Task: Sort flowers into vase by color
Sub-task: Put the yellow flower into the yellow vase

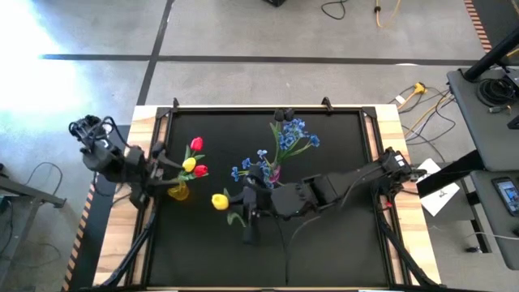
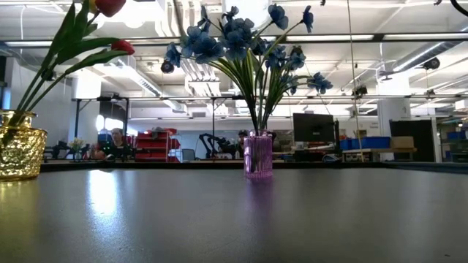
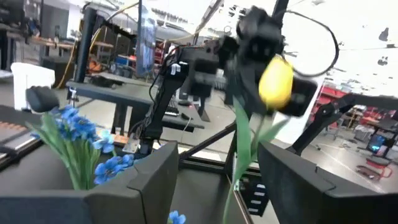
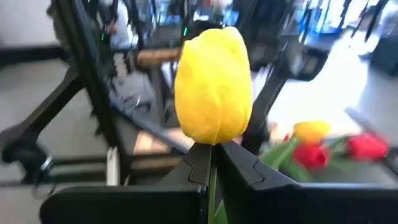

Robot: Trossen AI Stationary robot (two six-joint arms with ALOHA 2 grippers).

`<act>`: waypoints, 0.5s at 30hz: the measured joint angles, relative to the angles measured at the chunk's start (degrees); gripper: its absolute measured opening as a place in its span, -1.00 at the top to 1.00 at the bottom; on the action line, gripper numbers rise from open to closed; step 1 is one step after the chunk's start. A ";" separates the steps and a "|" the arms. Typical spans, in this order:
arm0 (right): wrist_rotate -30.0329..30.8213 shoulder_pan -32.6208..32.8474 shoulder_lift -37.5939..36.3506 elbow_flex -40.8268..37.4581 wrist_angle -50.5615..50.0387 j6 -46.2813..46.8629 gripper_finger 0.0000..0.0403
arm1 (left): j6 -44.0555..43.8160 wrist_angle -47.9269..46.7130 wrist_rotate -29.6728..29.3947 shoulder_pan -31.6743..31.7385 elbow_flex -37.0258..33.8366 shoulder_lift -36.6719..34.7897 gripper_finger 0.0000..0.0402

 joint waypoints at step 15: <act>3.58 -4.15 0.04 0.07 10.07 -5.66 0.94 | 3.50 4.87 -1.75 3.22 8.29 20.31 -0.01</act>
